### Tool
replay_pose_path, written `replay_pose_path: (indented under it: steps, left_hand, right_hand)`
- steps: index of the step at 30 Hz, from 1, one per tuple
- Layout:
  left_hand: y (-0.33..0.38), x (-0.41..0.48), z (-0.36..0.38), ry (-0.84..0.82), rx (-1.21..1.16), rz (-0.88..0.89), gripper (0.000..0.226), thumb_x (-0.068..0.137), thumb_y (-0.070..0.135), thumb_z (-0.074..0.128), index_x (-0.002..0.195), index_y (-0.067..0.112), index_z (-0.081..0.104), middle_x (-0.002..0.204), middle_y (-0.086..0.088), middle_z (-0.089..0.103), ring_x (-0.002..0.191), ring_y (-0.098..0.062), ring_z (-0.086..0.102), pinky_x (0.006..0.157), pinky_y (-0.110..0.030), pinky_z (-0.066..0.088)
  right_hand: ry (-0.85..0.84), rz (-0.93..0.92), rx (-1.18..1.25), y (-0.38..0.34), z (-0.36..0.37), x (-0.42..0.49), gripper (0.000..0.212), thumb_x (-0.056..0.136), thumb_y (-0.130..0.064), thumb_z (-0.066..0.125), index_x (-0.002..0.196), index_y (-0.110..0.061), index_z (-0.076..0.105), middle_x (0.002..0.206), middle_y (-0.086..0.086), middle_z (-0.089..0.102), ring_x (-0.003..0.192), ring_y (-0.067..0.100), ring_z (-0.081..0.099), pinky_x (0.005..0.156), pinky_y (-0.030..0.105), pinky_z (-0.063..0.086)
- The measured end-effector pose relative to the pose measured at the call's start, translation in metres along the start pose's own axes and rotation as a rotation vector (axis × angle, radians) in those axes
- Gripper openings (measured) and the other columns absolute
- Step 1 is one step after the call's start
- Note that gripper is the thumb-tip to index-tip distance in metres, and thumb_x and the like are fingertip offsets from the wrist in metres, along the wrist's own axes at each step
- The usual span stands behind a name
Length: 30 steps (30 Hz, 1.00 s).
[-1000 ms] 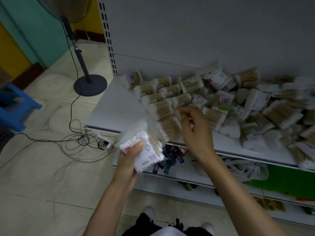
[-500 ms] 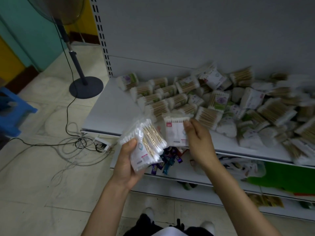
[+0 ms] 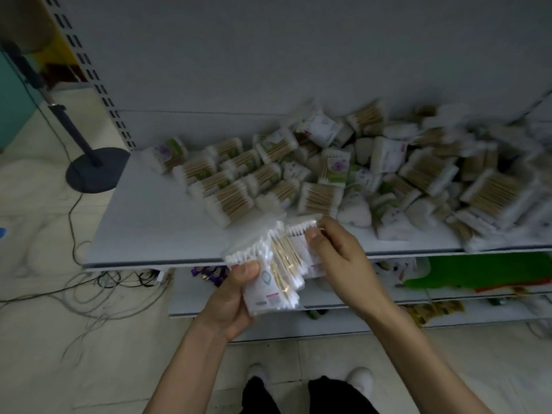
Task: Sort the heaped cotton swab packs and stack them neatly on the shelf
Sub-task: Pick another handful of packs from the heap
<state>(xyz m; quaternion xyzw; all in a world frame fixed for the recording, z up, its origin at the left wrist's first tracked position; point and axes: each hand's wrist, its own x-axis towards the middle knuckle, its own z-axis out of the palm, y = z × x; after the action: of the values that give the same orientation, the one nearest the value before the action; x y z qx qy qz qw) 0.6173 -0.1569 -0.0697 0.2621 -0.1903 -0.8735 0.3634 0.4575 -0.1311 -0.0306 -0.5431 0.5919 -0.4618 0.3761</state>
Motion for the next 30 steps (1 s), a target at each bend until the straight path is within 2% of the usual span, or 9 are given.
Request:
replay_pose_path:
  steps: [4,6,9,11,15,19,23,26,30]
  left_hand:
    - [-0.003,0.017,0.03,-0.103,0.079,-0.035,0.067,0.012,0.035,0.097,0.072,0.009,0.079,0.08,-0.01,0.074,0.072,-0.02,0.072,0.063,-0.033,0.06]
    - [-0.003,0.026,0.046,-0.138,0.08,0.031,0.062,0.019,0.038,0.097,0.07,0.01,0.079,0.078,-0.007,0.075,0.072,-0.017,0.073,0.061,-0.029,0.058]
    - [0.001,0.037,0.059,-0.191,0.125,0.073,0.058,0.027,0.041,0.096,0.075,0.013,0.08,0.081,-0.005,0.075,0.076,-0.015,0.073,0.064,-0.025,0.057]
    - [0.004,0.044,0.06,-0.166,0.141,0.065,0.063,0.026,0.042,0.096,0.079,0.013,0.08,0.085,-0.006,0.075,0.08,-0.017,0.072,0.066,-0.026,0.057]
    - [0.008,0.051,0.06,-0.102,0.059,0.128,0.07,0.028,0.043,0.096,0.09,0.014,0.079,0.099,-0.008,0.074,0.092,-0.021,0.07,0.081,-0.037,0.058]
    - [0.025,0.047,0.052,-0.132,-0.059,0.251,0.078,0.04,0.041,0.093,0.111,0.018,0.07,0.114,-0.01,0.067,0.106,-0.027,0.064,0.087,-0.049,0.054]
    - [0.046,0.03,0.036,-0.137,-0.08,0.358,0.071,0.038,0.042,0.093,0.104,0.024,0.074,0.112,-0.007,0.068,0.106,-0.028,0.064,0.093,-0.053,0.046]
    - [0.053,0.018,0.025,-0.14,-0.084,0.358,0.071,0.039,0.04,0.093,0.105,0.023,0.073,0.111,-0.007,0.068,0.103,-0.026,0.066,0.093,-0.052,0.047]
    - [0.055,0.008,0.01,-0.077,-0.108,0.343,0.07,0.037,0.037,0.094,0.103,0.022,0.074,0.113,-0.008,0.067,0.106,-0.027,0.063,0.096,-0.055,0.042]
  right_hand:
    - [0.063,0.052,0.042,-0.003,-0.013,0.009,0.025,0.101,-0.022,0.04,0.105,-0.005,0.058,0.101,0.011,0.062,0.089,0.01,0.058,0.076,0.014,0.043]
    - [-0.013,0.132,0.11,0.0,-0.019,0.014,0.036,0.102,-0.035,0.036,0.123,-0.012,0.055,0.117,0.001,0.062,0.104,0.001,0.058,0.091,0.012,0.041]
    - [-0.051,0.217,0.157,0.003,-0.026,0.016,0.075,0.084,-0.075,0.035,0.14,-0.025,0.043,0.141,-0.003,0.049,0.131,0.012,0.044,0.112,0.042,0.032]
    - [-0.073,0.166,0.103,0.0,-0.034,0.02,0.061,0.09,-0.068,0.031,0.129,-0.026,0.053,0.13,-0.005,0.058,0.123,0.008,0.052,0.108,0.04,0.038]
    - [-0.153,0.16,0.069,-0.027,-0.04,0.035,0.028,0.097,-0.045,0.032,0.1,-0.037,0.058,0.097,-0.026,0.065,0.093,-0.016,0.057,0.084,0.006,0.041]
    - [-0.205,0.081,-0.124,-0.04,-0.038,0.069,0.029,0.101,-0.039,0.037,0.102,-0.024,0.062,0.101,-0.008,0.066,0.093,0.002,0.061,0.086,0.019,0.045]
    - [0.066,0.019,-0.422,-0.026,-0.05,0.143,0.027,0.095,-0.023,0.054,0.116,-0.007,0.058,0.113,0.008,0.063,0.098,0.02,0.061,0.086,0.025,0.048]
    - [0.179,-0.086,-0.643,-0.005,-0.063,0.2,0.042,0.091,-0.014,0.058,0.13,-0.002,0.047,0.128,0.017,0.054,0.117,0.031,0.052,0.096,0.032,0.038]
    - [0.095,0.002,-0.908,0.007,-0.062,0.24,0.064,0.089,-0.021,0.063,0.14,-0.003,0.03,0.136,0.021,0.046,0.123,0.037,0.046,0.099,0.042,0.039]
